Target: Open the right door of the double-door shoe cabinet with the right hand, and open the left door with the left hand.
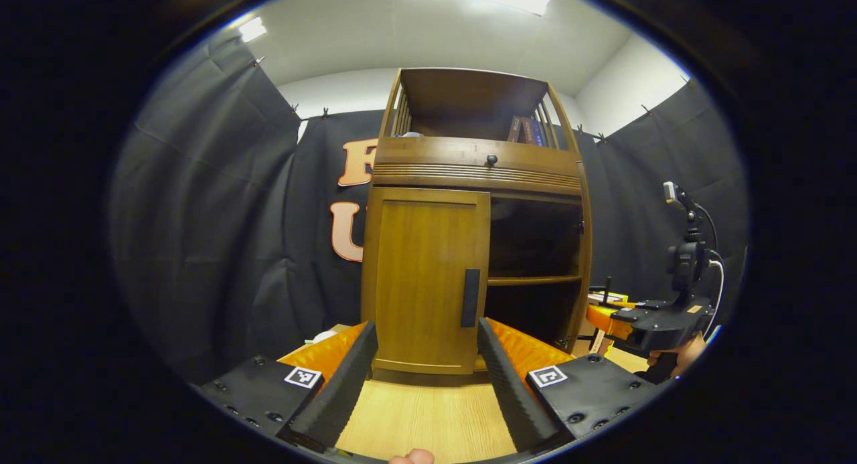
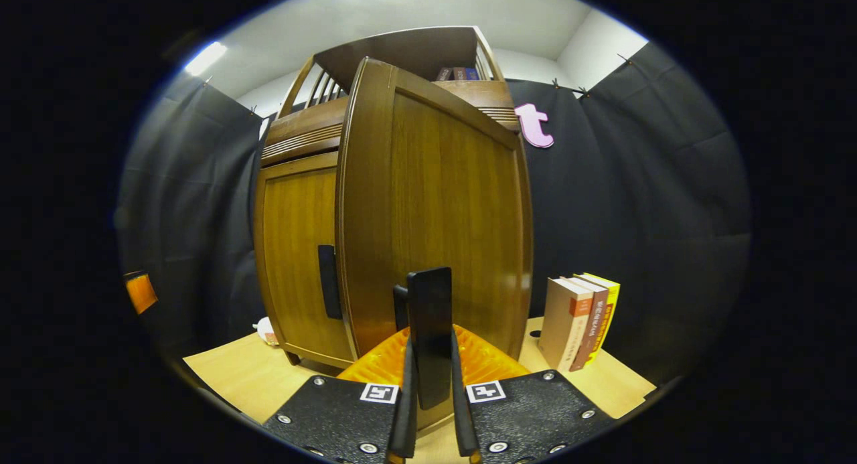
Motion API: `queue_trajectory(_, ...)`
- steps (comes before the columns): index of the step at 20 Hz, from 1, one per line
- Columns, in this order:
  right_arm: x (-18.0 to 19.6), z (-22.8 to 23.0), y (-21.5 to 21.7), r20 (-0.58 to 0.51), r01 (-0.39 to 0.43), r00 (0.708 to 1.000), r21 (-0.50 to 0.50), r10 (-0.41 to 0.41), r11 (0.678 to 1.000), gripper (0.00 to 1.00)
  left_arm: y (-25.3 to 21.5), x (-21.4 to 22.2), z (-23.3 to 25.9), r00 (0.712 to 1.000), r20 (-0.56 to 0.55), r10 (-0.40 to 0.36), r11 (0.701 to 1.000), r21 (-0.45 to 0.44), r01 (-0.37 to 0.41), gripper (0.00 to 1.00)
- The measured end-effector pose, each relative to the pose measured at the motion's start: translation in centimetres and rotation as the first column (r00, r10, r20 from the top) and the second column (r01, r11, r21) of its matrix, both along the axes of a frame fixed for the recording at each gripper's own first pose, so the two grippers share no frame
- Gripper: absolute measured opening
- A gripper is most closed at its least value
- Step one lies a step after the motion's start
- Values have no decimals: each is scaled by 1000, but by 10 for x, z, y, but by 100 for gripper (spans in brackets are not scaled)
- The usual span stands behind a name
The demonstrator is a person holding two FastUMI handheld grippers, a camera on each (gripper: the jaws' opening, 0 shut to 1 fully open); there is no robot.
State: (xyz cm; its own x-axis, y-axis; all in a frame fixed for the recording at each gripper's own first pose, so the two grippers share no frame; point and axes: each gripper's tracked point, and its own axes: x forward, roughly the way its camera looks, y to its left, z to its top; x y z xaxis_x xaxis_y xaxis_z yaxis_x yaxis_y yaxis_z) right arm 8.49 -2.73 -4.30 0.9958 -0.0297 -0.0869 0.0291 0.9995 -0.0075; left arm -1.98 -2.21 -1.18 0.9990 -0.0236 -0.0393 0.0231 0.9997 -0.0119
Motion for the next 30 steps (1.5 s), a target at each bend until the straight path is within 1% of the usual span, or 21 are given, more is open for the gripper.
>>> queue_trajectory(3,-12,1,-23,-9,41,999,1,-41,999,17,-8,2,2,1000,-3,7,1000,-4,-7,93)
queue_trajectory(5,-19,2,-37,-9,56,998,10,-56,998,14,-19,1,2,1000,0,-12,1000,7,12,93)
queue_trajectory(7,-26,1,-48,-12,45,999,4,-45,999,11,-26,0,-2,1000,-5,-25,1000,5,25,93)
queue_trajectory(9,-31,1,-55,-24,6,1000,37,-5,999,11,-31,2,-8,999,-20,-34,999,-12,34,93)
queue_trajectory(10,-32,1,-61,-33,6,999,53,-4,999,11,-31,4,-9,999,-19,-31,999,-20,31,96)
queue_trajectory(11,-34,1,-68,-33,17,999,50,-16,999,10,-31,5,-8,1000,-16,-27,999,-22,26,93)
queue_trajectory(12,-35,2,-78,-32,35,999,32,-34,999,10,-31,7,-10,1000,-18,-20,1000,-18,20,93)
queue_trajectory(13,-37,3,-89,-30,61,998,6,-61,998,16,-30,9,-11,1000,-16,-13,1000,-14,13,93)
queue_trajectory(14,-40,3,-103,-23,99,995,-14,-99,995,10,-30,10,-11,1000,-13,-8,1000,-14,8,93)
queue_trajectory(15,-41,3,-117,-16,134,991,-31,-134,991,10,-31,9,-12,1000,-14,-5,1000,-20,5,96)
queue_trajectory(16,-43,5,-124,-4,129,992,-18,-129,991,3,-32,9,-13,1000,-15,-7,1000,-24,6,93)
queue_trajectory(17,-44,6,-127,-9,122,993,10,-122,992,0,-33,10,-12,1000,-16,-5,1000,-22,5,93)
queue_trajectory(21,-43,5,-136,-2,84,996,12,-84,996,0,-34,11,-13,1000,-1,8,1000,-18,-8,93)
queue_trajectory(24,-42,7,-137,-1,56,998,7,-56,998,0,-35,12,-19,1000,-15,5,1000,-24,-6,93)
queue_trajectory(27,-41,10,-139,29,31,999,27,-32,999,0,-41,15,-30,999,-30,-27,999,-25,26,93)
queue_trajectory(29,-38,11,-141,39,7,999,25,-8,1000,0,-38,16,-39,999,-49,-15,1000,-27,14,93)
queue_trajectory(30,-39,10,-143,36,-10,999,13,10,1000,0,-38,17,-42,998,-54,-12,999,-32,10,97)
